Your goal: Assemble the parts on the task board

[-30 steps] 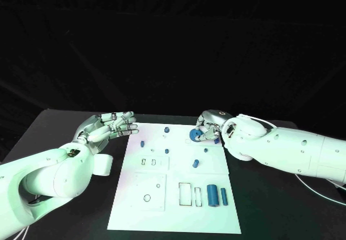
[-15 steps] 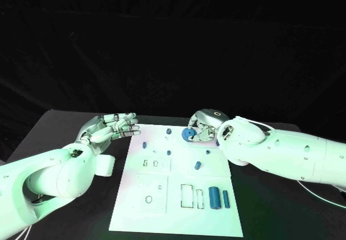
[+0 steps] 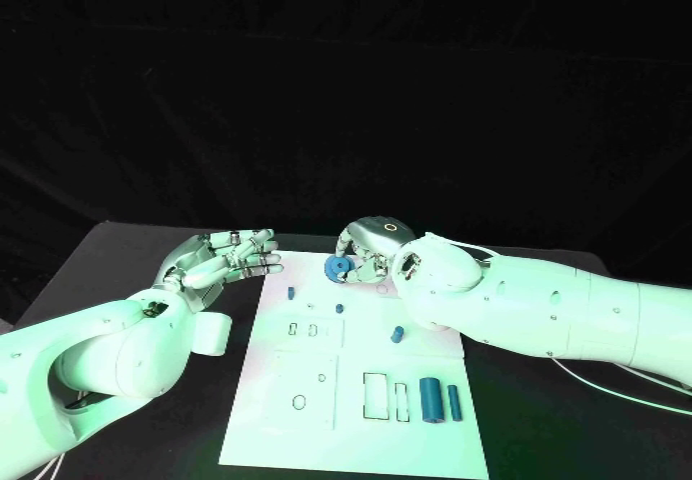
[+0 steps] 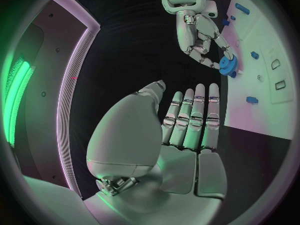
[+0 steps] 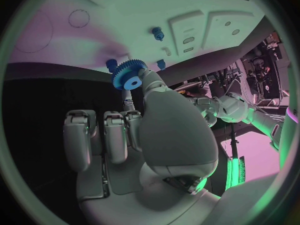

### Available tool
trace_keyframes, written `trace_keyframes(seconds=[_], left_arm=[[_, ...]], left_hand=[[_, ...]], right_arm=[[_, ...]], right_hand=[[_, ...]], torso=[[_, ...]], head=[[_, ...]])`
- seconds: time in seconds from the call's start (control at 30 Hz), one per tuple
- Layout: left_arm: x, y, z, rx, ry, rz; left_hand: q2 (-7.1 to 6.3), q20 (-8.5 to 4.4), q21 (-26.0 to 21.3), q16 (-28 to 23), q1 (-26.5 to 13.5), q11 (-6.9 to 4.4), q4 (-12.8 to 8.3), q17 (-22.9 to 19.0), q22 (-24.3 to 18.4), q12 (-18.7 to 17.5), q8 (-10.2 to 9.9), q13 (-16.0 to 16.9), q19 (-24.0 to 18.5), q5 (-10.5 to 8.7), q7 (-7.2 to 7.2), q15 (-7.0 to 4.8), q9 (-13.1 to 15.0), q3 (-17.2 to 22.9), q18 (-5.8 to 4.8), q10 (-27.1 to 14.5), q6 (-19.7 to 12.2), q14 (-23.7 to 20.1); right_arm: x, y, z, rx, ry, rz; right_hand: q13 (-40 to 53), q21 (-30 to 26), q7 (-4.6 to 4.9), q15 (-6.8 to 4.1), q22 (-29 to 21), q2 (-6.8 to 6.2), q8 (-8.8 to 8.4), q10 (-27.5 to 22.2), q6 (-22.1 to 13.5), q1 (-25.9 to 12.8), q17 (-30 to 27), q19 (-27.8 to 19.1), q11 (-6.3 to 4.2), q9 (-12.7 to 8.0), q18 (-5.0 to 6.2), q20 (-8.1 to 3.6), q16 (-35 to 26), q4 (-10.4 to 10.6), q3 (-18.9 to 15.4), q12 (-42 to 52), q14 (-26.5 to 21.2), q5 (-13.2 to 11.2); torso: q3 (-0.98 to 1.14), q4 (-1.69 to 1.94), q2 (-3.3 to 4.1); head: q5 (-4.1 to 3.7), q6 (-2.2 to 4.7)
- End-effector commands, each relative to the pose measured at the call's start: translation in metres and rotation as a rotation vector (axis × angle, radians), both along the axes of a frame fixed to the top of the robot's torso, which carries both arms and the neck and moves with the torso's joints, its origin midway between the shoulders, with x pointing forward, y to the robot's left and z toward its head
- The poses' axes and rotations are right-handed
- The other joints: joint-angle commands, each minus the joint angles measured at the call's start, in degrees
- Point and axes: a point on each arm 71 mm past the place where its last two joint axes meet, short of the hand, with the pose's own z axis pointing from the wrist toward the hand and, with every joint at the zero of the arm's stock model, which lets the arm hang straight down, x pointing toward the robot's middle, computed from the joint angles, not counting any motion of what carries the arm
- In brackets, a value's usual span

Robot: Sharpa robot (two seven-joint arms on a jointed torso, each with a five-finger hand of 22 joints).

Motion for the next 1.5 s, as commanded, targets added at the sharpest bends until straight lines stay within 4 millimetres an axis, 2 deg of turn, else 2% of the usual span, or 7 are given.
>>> trace_keyframes(seconds=[0.03,0.2,0.4,0.53,0.93,1.27,1.5], left_arm=[[-0.001,-0.003,0.002,-0.009,-0.005,-0.021],[0.0,-0.004,0.001,-0.01,-0.005,-0.022],[0.0,-0.004,0.001,-0.009,-0.005,-0.022],[0.001,-0.004,0.001,-0.009,-0.004,-0.021],[0.001,-0.004,0.001,-0.009,-0.002,-0.023],[0.001,-0.004,0.001,-0.009,-0.001,-0.024],[0.001,-0.005,0.001,-0.009,-0.001,-0.025]], left_hand=[[-0.07,0.04,0.2,-0.4,0.4,0.25,-0.2,0.1,0.1,-0.2,-0.3,0.0,-0.3,-0.17,0.16,-0.01,0.0,0.0,1.05,0.1,0.1,-0.4],[-0.07,0.04,0.2,-0.4,0.4,0.25,-0.2,0.1,0.1,-0.2,-0.3,0.0,-0.3,-0.17,0.16,-0.01,0.0,0.0,1.05,0.1,0.1,-0.4],[-0.07,0.04,0.2,-0.4,0.4,0.25,-0.2,0.1,0.1,-0.2,-0.3,0.0,-0.3,-0.17,0.16,-0.01,0.0,0.0,1.05,0.1,0.1,-0.4],[-0.07,0.04,0.2,-0.4,0.4,0.25,-0.2,0.1,0.1,-0.2,-0.3,0.0,-0.3,-0.17,0.16,-0.01,0.0,0.0,1.05,0.1,0.1,-0.4],[-0.07,0.04,0.2,-0.4,0.4,0.25,-0.2,0.1,0.1,-0.2,-0.3,0.0,-0.3,-0.17,0.16,-0.01,0.0,0.0,1.05,0.1,0.1,-0.4],[-0.07,0.04,0.2,-0.4,0.4,0.25,-0.2,0.1,0.1,-0.2,-0.3,0.0,-0.3,-0.17,0.16,-0.01,0.0,0.0,1.05,0.1,0.1,-0.4],[-0.07,0.04,0.2,-0.4,0.4,0.25,-0.2,0.1,0.1,-0.2,-0.3,0.0,-0.3,-0.17,0.16,-0.01,0.0,0.0,1.05,0.1,0.1,-0.4]], right_arm=[[0.003,0.004,-0.002,-0.038,-0.013,-0.002],[0.005,0.013,-0.007,-0.053,0.0,0.009],[0.004,0.017,-0.013,-0.066,0.018,0.019],[0.003,0.018,-0.015,-0.074,0.028,0.022],[0.006,0.015,-0.018,-0.084,0.032,-0.004],[0.008,0.016,-0.014,-0.053,-0.01,-0.031],[0.007,0.019,-0.016,-0.063,0.009,-0.016]], right_hand=[[9.6,0.2,-0.88,-0.52,10.4,0.26,0.34,2.1,1.1,0.2,14.0,2.6,-0.3,1.1,-0.8,-0.38,0.3,-0.1,0.4,0.1,5.7,0.0],[9.6,0.1,-0.85,-0.5,10.3,0.23,0.28,2.1,1.0,0.2,14.0,2.5,-0.28,1.1,-0.78,-0.38,0.3,0.0,0.5,0.1,5.7,-0.1],[9.6,0.1,-0.84,-0.5,10.3,0.23,0.24,2.1,1.0,0.2,14.0,2.5,-0.27,1.1,-0.78,-0.37,0.3,0.0,0.6,0.0,5.7,-0.2],[9.6,0.0,-0.79,-0.46,10.3,0.14,0.12,2.0,1.0,0.1,13.9,2.4,-0.22,1.1,-0.75,-0.36,0.3,0.1,0.8,0.0,5.7,-0.4],[9.5,0.0,-0.7,-0.39,10.3,-0.02,-0.11,2.0,1.0,-0.3,13.9,2.4,-0.13,1.2,-0.75,-0.32,0.3,0.4,1.0,0.0,5.7,-1.0],[8.6,-0.5,0.4,0.31,9.8,-0.56,-2.44,1.2,-1.4,-1.2,13.7,2.0,0.76,0.7,-0.61,0.18,0.2,1.3,2.0,-1.1,5.6,-2.4],[7.8,-0.7,1.29,1.08,9.7,-1.6,-4.32,0.5,-3.1,-2.3,13.7,1.9,1.62,0.4,-0.57,0.89,0.2,2.0,1.8,-1.9,5.7,-5.0]], torso=[[0.02,-0.03,0.01],[0.09,-0.01,0.08],[0.14,-0.14,0.05],[0.13,-0.2,0.05],[0.14,-0.16,0.05],[0.11,-0.05,0.04],[0.07,-0.17,0.02]], head=[[0.16,-0.09],[0.38,-0.25],[0.46,-0.46],[0.5,-0.26],[0.53,-0.47],[0.37,-0.52],[0.52,-0.64]])
